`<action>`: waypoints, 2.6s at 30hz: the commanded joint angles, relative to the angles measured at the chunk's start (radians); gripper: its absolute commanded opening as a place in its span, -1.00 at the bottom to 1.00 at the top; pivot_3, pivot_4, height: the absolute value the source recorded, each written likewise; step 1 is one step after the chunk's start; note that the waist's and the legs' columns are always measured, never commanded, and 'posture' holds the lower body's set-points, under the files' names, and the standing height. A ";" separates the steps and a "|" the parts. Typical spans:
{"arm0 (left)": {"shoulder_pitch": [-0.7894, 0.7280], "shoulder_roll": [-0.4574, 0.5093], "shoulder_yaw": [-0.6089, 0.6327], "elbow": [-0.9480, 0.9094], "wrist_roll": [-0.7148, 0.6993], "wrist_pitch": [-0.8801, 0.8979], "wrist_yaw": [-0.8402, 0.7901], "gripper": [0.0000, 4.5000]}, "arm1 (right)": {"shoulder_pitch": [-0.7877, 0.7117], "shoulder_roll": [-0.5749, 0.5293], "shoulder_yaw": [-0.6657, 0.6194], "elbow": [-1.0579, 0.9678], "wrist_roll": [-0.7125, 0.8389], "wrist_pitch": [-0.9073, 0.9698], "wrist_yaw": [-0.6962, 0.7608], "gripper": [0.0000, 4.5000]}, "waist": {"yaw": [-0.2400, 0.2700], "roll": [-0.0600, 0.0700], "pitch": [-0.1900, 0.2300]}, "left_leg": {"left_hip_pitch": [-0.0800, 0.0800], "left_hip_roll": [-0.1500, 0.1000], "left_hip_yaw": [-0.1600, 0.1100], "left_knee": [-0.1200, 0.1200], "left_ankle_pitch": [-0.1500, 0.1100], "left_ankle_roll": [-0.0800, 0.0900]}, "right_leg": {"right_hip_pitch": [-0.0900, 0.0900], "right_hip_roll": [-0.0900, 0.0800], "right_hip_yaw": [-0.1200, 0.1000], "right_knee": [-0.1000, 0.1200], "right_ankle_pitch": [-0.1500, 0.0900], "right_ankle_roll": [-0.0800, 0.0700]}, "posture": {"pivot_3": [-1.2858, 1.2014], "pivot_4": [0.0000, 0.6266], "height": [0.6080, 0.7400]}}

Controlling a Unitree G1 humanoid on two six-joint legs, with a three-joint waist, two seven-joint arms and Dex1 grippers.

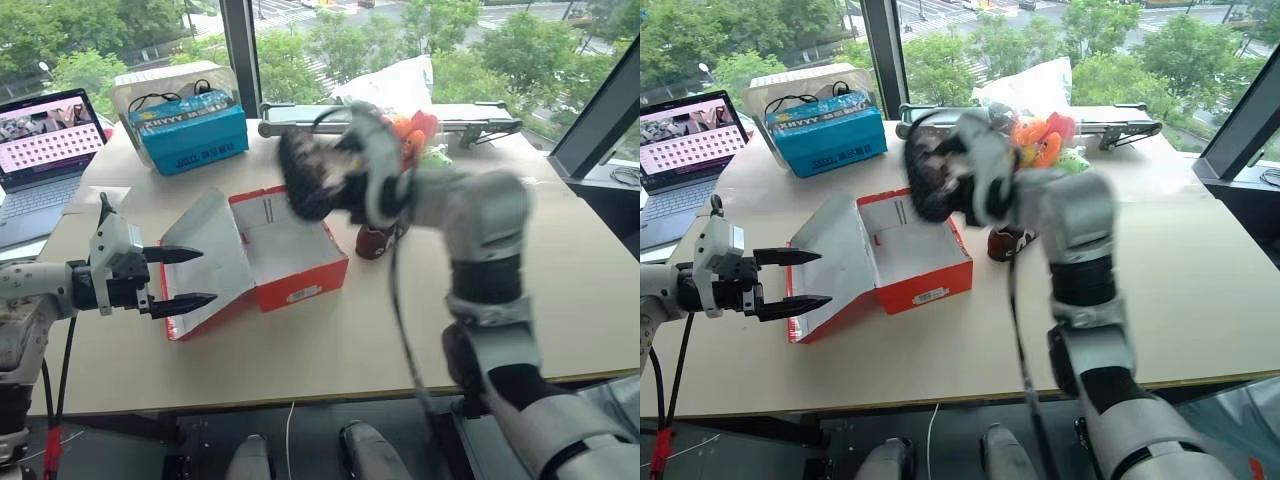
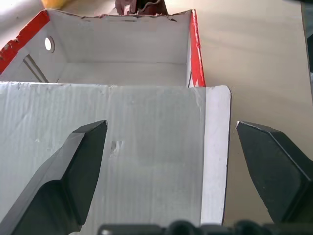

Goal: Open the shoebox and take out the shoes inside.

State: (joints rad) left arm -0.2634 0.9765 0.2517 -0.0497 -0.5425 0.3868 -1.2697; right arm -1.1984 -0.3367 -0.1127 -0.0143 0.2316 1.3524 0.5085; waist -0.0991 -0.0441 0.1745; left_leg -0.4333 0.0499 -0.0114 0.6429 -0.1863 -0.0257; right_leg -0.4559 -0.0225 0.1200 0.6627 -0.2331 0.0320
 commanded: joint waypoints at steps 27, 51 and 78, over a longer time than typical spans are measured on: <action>-0.015 0.004 0.003 -0.028 -0.014 -0.004 0.009 1.00 | 0.290 -0.307 0.676 0.200 -0.520 -0.453 0.077 -0.78 | -0.013 0.000 0.001 | 0.002 0.000 0.006 0.001 0.000 0.000 | 0.000 0.000 0.005 0.001 0.000 0.001 | 0.03 -0.52 1.00; -0.010 0.008 0.008 -0.031 -0.020 -0.007 0.015 1.00 | 0.311 -0.247 0.581 0.174 -0.606 -0.439 0.171 0.85 | -0.002 -0.001 0.001 | 0.018 0.000 0.005 0.002 0.000 0.000 | 0.018 0.000 0.005 0.000 -0.003 0.007 | 0.03 -0.52 1.00; 0.192 -0.269 0.216 -0.144 0.082 -0.035 0.546 1.00 | 0.619 -0.121 -0.036 -0.461 -0.147 -0.053 0.103 0.85 | 0.001 -0.002 0.001 | 0.017 0.000 0.005 0.000 0.000 0.000 | 0.016 0.000 0.004 -0.001 -0.004 0.007 | 0.03 -0.52 1.00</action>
State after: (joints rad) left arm -0.0863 0.7252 0.4280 -0.1593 -0.4862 0.3493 -0.8083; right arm -0.5918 -0.4697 -0.1061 -0.4010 0.0661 1.2973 0.6486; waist -0.0977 -0.0457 0.1758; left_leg -0.4161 0.0500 -0.0068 0.6431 -0.1866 -0.0254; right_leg -0.4391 -0.0229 0.1243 0.6628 -0.2373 0.0393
